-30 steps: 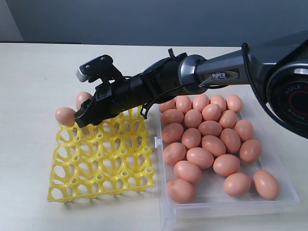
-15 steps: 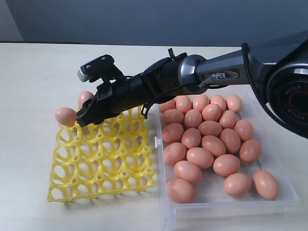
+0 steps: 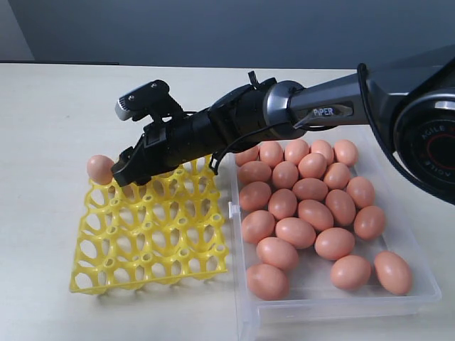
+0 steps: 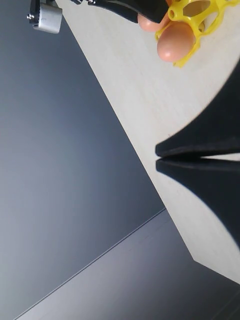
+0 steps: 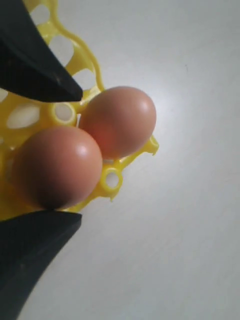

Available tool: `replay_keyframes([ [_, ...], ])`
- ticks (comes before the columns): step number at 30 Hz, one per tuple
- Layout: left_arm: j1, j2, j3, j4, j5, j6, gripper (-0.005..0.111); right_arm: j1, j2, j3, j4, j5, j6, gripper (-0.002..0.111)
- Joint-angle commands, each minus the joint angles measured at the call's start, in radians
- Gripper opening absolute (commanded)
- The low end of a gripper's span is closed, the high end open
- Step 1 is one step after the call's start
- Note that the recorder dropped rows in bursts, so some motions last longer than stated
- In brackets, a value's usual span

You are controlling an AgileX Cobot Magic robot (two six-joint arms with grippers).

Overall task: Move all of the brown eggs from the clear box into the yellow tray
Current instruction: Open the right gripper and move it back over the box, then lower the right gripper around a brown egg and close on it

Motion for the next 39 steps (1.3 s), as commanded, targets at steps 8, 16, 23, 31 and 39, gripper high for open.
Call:
replay_keyframes([
  [8, -0.011, -0.005, -0.001, 0.003, -0.003, -0.004, 0.000, -0.049, -0.280, -0.006, -0.412, -0.080, 0.415, 0.061],
  [16, -0.011, -0.005, -0.001, 0.003, -0.003, -0.004, 0.000, -0.093, -0.366, 0.013, -1.583, 0.802, 1.463, 0.029],
  [23, -0.011, -0.005, -0.001, 0.003, -0.001, -0.004, 0.000, -0.093, -0.370, 0.170, -1.626, 0.802, 1.467, 0.054],
  [31, -0.011, -0.005, -0.001, 0.003, -0.001, -0.004, 0.000, -0.093, -0.370, 0.256, -1.685, 0.737, 1.514, 0.053],
  [39, -0.011, -0.005, -0.001, 0.003, -0.001, -0.004, 0.000, -0.093, -0.351, 0.256, -1.671, 0.595, 1.514, 0.053],
])
